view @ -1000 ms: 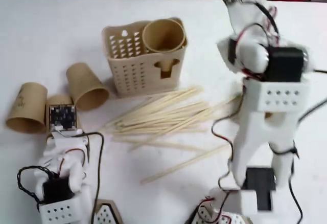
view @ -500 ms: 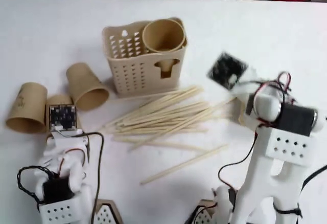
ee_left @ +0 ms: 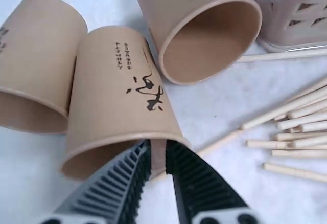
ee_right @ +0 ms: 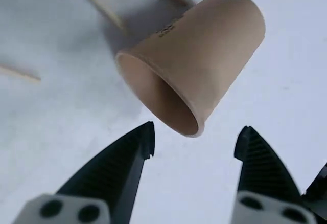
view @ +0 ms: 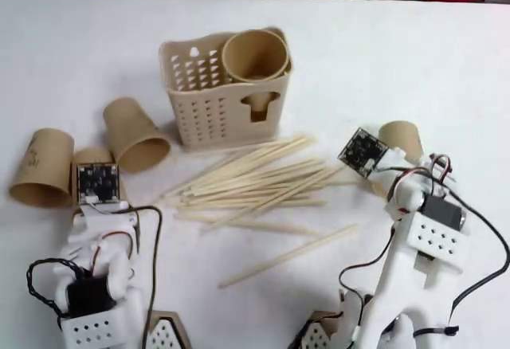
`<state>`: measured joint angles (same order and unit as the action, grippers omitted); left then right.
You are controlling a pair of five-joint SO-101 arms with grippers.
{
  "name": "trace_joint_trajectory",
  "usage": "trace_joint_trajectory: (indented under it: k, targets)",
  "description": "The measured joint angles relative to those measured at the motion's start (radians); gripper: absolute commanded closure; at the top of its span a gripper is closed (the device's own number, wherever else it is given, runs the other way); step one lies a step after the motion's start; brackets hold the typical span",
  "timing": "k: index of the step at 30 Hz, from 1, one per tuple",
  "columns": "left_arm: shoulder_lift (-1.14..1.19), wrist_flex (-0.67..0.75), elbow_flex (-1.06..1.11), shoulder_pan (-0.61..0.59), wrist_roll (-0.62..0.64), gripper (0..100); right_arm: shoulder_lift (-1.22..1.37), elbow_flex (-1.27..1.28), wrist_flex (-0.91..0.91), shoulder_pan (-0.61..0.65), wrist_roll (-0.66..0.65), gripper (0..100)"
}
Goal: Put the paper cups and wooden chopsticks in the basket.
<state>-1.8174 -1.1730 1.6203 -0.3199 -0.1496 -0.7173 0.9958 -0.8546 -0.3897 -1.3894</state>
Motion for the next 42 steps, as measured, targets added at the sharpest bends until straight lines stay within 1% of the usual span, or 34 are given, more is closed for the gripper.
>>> trace_joint_trajectory:
  k: [3, 5, 9, 13, 15, 22, 26, 33, 38, 42]
  targets:
    - [0.000, 0.000, 0.000, 0.000, 0.000, 92, 0.000, 0.066, 0.106, 0.002, 0.000, 89.2]
    - [0.000, 0.000, 0.000, 0.000, 0.000, 92, 0.000, 0.097, 0.170, 0.000, 0.000, 92.4]
    - [0.000, 0.000, 0.000, 0.000, 0.000, 92, -0.003, 0.124, 0.270, 0.000, 0.008, 93.3]
    - [0.000, 0.000, 0.000, 0.000, 0.000, 92, -0.003, 0.127, 0.330, 0.000, 0.092, 95.9]
    - [0.000, 0.000, 0.000, 0.000, 0.000, 92, -0.003, 0.127, 0.350, 0.000, 0.124, 98.0]
    - [0.000, 0.000, 0.000, 0.000, 0.000, 92, -0.011, 0.127, 0.368, 0.000, 0.193, 97.9]
    - [0.000, 0.000, 0.000, 0.000, 0.000, 92, -0.071, 0.055, 0.282, -0.011, 0.249, 97.9]
    - [0.000, 0.000, 0.000, 0.000, 0.000, 92, -0.157, -0.216, -0.008, -0.005, 0.399, 97.9]
    - [0.000, 0.000, 0.000, 0.000, 0.000, 92, -0.164, -0.439, -0.221, 0.074, 0.519, 97.9]
    - [0.000, 0.000, 0.000, 0.000, 0.000, 92, -0.164, -0.612, -0.351, 0.152, 0.612, 97.9]
